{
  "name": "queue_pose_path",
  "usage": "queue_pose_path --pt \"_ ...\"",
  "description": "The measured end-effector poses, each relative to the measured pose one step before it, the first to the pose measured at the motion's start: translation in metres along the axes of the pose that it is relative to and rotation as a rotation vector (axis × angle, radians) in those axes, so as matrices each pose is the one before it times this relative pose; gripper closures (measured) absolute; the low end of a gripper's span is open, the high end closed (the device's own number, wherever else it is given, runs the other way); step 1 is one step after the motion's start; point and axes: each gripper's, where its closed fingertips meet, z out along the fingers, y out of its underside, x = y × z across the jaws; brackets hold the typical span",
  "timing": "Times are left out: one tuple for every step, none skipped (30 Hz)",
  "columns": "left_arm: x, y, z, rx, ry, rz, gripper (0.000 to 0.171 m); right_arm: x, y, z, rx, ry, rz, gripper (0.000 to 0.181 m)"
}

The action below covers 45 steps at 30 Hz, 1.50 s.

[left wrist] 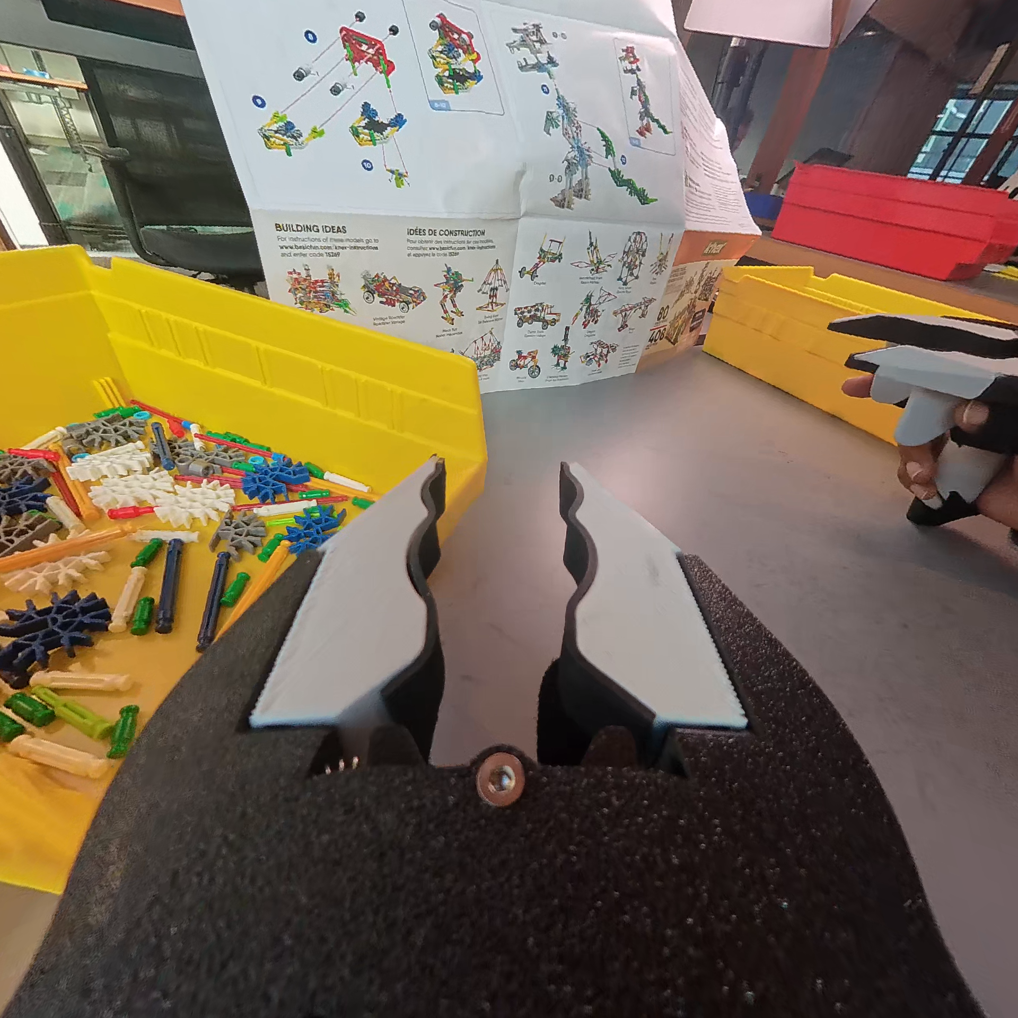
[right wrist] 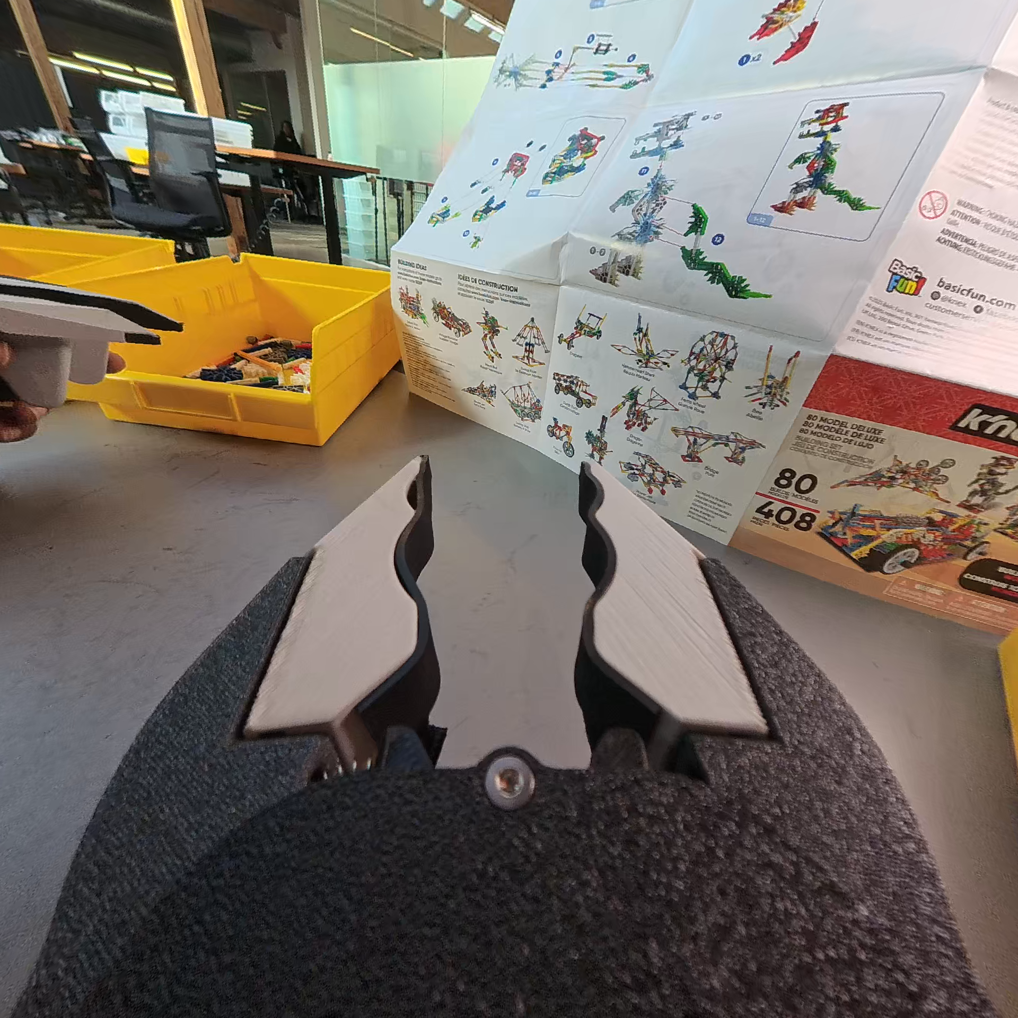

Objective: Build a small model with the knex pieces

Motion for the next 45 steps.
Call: queue_pose_path --pt "-0.00138 0.00098 -0.00057 -0.01008 -0.0025 -0.0160 0.130 0.00046 0.00011 0.00035 -0.0009 0.0074 -0.0040 0.130" --pt "-0.00150 0.00039 -0.00097 -0.00685 -0.0041 -0.0166 0.129 0.00043 0.00035 0.00060 -0.0019 0.0063 -0.0039 0.130" --pt "-0.00114 -0.00090 -0.00113 0.00005 -0.0015 -0.0150 0.128 0.00068 0.00022 0.00043 -0.0015 0.0069 -0.0027 0.130" --pt "-0.00096 -0.00161 -0.00121 0.00331 0.0000 -0.0115 0.127 0.00038 -0.00018 0.00034 0.0016 0.0042 -0.0027 0.130" --pt "-0.00114 -0.00161 -0.00103 0.00338 -0.0017 -0.0083 0.127 -0.00004 -0.00039 -0.00005 0.0032 0.0013 -0.0029 0.130" --pt "-0.00088 -0.00122 -0.00085 0.00417 -0.0004 -0.0081 0.127 -0.00006 -0.00044 0.00001 0.0043 0.0002 -0.0031 0.130" --pt "-0.00025 -0.00102 -0.00046 0.00497 0.0033 -0.0117 0.127 -0.00023 -0.00065 0.00007 0.0056 -0.0003 -0.0048 0.130" --pt "0.00081 -0.00081 -0.00028 0.00398 0.0085 -0.0145 0.127 -0.00019 -0.00073 0.00003 0.0063 -0.0010 -0.0061 0.131" --pt "0.00160 -0.00073 -0.00005 0.00254 0.0119 -0.0154 0.127 -0.00016 -0.00061 0.00023 0.0060 -0.0010 -0.0071 0.132" --pt "0.00242 -0.00099 -0.00021 0.00241 0.0144 -0.0144 0.127 -0.00029 -0.00059 0.00032 0.0056 -0.0009 -0.0079 0.133" --pt "0.00282 -0.00163 -0.00037 0.00517 0.0155 -0.0110 0.127 -0.00008 -0.00015 0.00045 0.0030 0.0014 -0.0075 0.133" --pt "0.00284 -0.00212 -0.00052 0.00813 0.0137 -0.0050 0.127 -0.00028 -0.00003 0.00039 0.0015 0.0002 -0.0056 0.133" --pt "0.00190 -0.00184 -0.00051 0.00714 0.0066 0.0016 0.127 -0.00060 0.00059 0.00070 -0.0027 -0.0021 -0.0028 0.134" --pt "0.00070 -0.00121 -0.00046 0.00403 -0.0015 0.0084 0.127 -0.00034 0.00121 0.00113 -0.0084 -0.0006 -0.0005 0.134" --pt "-0.00001 -0.00085 -0.00046 0.00252 -0.0046 0.0112 0.127 -0.00065 0.00121 0.00113 -0.0081 -0.0015 -0.0014 0.134" --pt "0.00003 -0.00084 -0.00030 0.00401 -0.0034 0.0086 0.127 -0.00122 0.00083 0.00079 -0.0059 -0.0044 -0.0045 0.134" --pt "0.00033 -0.00094 -0.00023 0.00475 -0.0007 0.0049 0.127 -0.00101 0.00077 0.00070 -0.0057 -0.0023 -0.0056 0.135" --pt "0.00055 -0.00061 -0.00014 0.00299 0.0024 0.0021 0.127 -0.00071 0.00063 0.00055 -0.0047 -0.0002 -0.0053 0.135" --pt "0.00039 -0.00012 0.00000 0.00060 0.0014 0.0006 0.127 -0.00088 0.00044 0.00043 -0.0033 -0.0016 -0.0052 0.135" --pt "0.00001 0.00013 0.00004 0.00042 0.0003 -0.0003 0.127 -0.00092 0.00035 0.00032 -0.0025 -0.0022 -0.0045 0.136" --pt "0.00035 -0.00011 -0.00002 0.00139 0.0024 -0.0015 0.127 -0.00015 0.00014 0.00010 -0.0011 0.0010 -0.0027 0.136" --pt "0.00056 -0.00028 -0.00002 0.00272 0.0038 -0.0012 0.127 0.00001 0.00000 0.00002 -0.0002 0.0009 -0.0003 0.136" --pt "0.00040 -0.00006 -0.00004 0.00202 0.0032 0.0008 0.127 0.00041 0.00016 0.00008 -0.0004 0.0006 0.0027 0.136" --pt "0.00031 0.00051 0.00021 -0.00126 0.0021 0.0019 0.127 0.00082 -0.00001 -0.00006 -0.0001 0.0022 0.0052 0.137" --pt "0.00023 0.00103 0.00045 -0.00384 0.0022 0.0022 0.127 0.00107 -0.00009 -0.00006 0.0011 0.0019 0.0069 0.137" --pt "0.00040 0.00110 0.00046 -0.00420 0.0027 0.0020 0.127 0.00099 -0.00016 -0.00018 0.0017 0.0011 0.0079 0.137" --pt "0.00027 0.00117 0.00061 -0.00397 0.0015 0.0023 0.127 0.00156 -0.00026 -0.00022 0.0021 0.0034 0.0087 0.137" --pt "0.00006 0.00151 0.00072 -0.00487 0.0000 0.0036 0.127 0.00170 -0.00037 -0.00038 0.0028 0.0047 0.0095 0.137" --pt "-0.00036 0.00206 0.00089 -0.00749 -0.0027 0.0052 0.127 0.00119 -0.00036 -0.00041 0.0034 0.0005 0.0089 0.137" --pt "-0.00117 0.00242 0.00091 -0.00886 -0.0075 0.0060 0.127 0.00104 -0.00043 -0.00049 0.0035 0.0010 0.0078 0.137" --pt "-0.00166 0.00216 0.00082 -0.00706 -0.0102 0.0076 0.127 0.00134 -0.00055 -0.00048 0.0040 0.0042 0.0069 0.137" --pt "-0.00170 0.00198 0.00082 -0.00572 -0.0111 0.0069 0.126 0.00090 -0.00043 -0.00039 0.0036 0.0016 0.0050 0.137" --pt "-0.00154 0.00194 0.00079 -0.00607 -0.0087 0.0040 0.124 0.00027 -0.00017 -0.00020 0.0019 -0.0007 0.0030 0.136" --pt "-0.00084 0.00213 0.00086 -0.00864 -0.0039 0.0017 0.123 0.00041 -0.00009 -0.00012 0.0003 0.0015 0.0019 0.135" --pt "-0.00062 0.00229 0.00085 -0.01050 -0.0019 -0.0020 0.123 0.00020 0.00001 0.00004 0.0001 0.0005 0.0012 0.134" --pt "-0.00046 0.00172 0.00071 -0.00860 -0.0008 -0.0031 0.122 -0.00050 0.00002 -0.00003 0.0000 -0.0045 0.0000 0.134" --pt "-0.00028 0.00111 0.00050 -0.00486 -0.0003 -0.0010 0.122 -0.00070 0.00005 0.00005 -0.0004 -0.0049 -0.0006 0.133" --pt "-0.00034 0.00094 0.00044 -0.00292 -0.0013 0.0027 0.122 -0.00033 0.00009 0.00003 -0.0001 -0.0018 -0.0011 0.133" --pt "-0.00034 0.00109 0.00052 -0.00445 -0.0024 0.0059 0.122 -0.00066 -0.00014 -0.00009 0.0007 -0.0030 -0.0021 0.132" --pt "-0.00008 0.00117 0.00052 -0.00544 -0.0019 0.0076 0.122 -0.00125 -0.00006 -0.00006 0.0006 -0.0068 -0.0034 0.132" --pt "0.00017 0.00084 0.00045 -0.00401 -0.0018 0.0083 0.122 -0.00127 -0.00016 -0.00020 0.0013 -0.0063 -0.0037 0.132" --pt "0.00036 0.00056 0.00042 -0.00229 -0.0020 0.0091 0.122 -0.00100 -0.00030 -0.00043 0.0024 -0.0048 -0.0036 0.132" --pt "0.00047 0.00041 0.00046 -0.00190 -0.0017 0.0096 0.121 -0.00076 -0.00042 -0.00052 0.0034 -0.0031 -0.0022 0.132" --pt "0.00045 0.00055 0.00038 -0.00249 -0.0010 0.0083 0.121 -0.00047 -0.00044 -0.00078 0.0038 -0.0021 -0.0002 0.132" --pt "0.00044 0.00032 0.00029 -0.00243 -0.0008 0.0068 0.121 0.00005 -0.00055 -0.00083 0.0031 -0.0009 0.0036 0.132"
